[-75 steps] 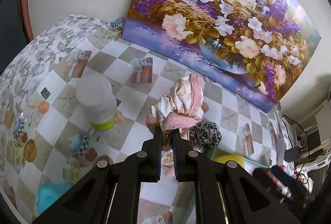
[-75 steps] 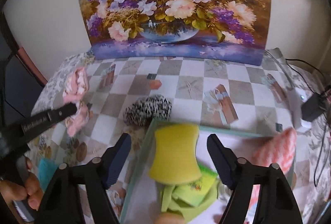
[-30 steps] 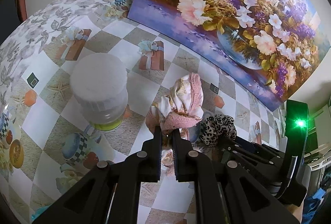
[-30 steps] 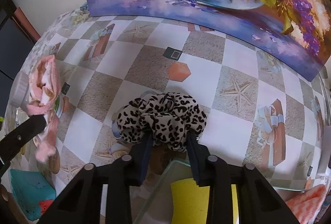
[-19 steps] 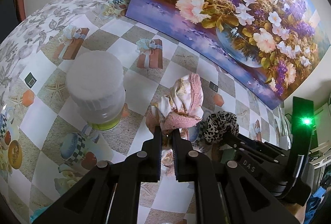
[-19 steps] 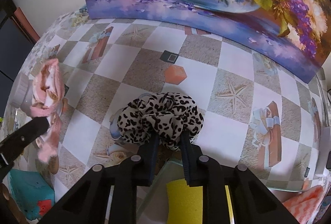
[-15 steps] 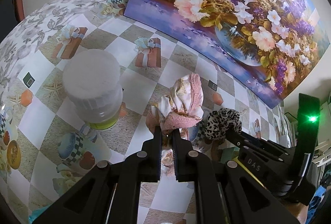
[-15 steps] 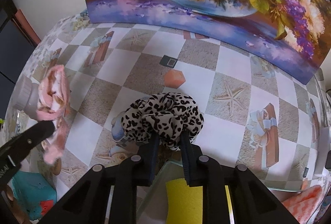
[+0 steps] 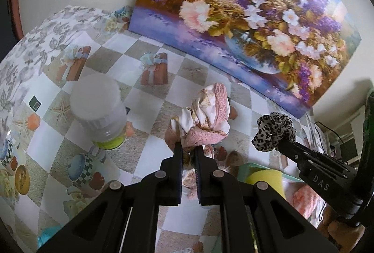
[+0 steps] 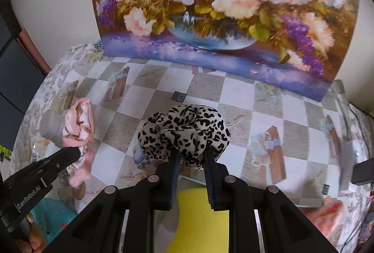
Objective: Organize soft objects
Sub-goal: 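Lift and carry both scrunchies over the white tray with both tools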
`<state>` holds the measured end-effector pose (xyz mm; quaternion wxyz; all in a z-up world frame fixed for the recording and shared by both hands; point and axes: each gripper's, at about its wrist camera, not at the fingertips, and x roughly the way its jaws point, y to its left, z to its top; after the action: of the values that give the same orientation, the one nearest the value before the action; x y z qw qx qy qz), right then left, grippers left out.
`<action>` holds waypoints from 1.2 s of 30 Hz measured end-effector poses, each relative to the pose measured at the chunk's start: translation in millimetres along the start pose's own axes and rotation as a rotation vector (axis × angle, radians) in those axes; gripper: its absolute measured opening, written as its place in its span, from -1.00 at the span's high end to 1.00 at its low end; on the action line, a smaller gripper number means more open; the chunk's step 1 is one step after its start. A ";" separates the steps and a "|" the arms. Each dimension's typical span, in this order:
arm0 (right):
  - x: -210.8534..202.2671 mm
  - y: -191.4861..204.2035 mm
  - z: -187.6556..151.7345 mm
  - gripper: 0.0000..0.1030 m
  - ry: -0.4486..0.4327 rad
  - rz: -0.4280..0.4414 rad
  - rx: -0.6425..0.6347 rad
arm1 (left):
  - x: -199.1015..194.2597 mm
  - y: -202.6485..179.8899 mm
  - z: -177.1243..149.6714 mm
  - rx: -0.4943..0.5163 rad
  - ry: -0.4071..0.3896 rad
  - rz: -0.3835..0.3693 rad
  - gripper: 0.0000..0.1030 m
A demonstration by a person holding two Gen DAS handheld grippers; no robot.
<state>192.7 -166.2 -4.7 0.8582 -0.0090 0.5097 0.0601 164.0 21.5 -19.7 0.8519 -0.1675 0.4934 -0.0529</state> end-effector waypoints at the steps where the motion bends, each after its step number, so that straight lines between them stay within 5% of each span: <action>1: -4.0 -0.9 -1.0 0.58 -0.003 -0.003 0.001 | -3.5 -3.6 -0.4 0.009 -0.003 -0.002 0.82; 23: -112.6 -29.4 -67.0 0.58 -0.123 -0.076 0.130 | -81.8 -70.1 -34.3 0.193 -0.062 -0.045 0.82; 36: -143.1 -34.5 -125.5 0.57 -0.147 -0.081 0.243 | -87.6 -87.7 -91.1 0.265 0.024 -0.115 0.81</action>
<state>19.1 -223.5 58.8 0.8898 0.0786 0.4480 -0.0362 48.0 -59.6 40.4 0.8562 -0.0809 0.4817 -0.1681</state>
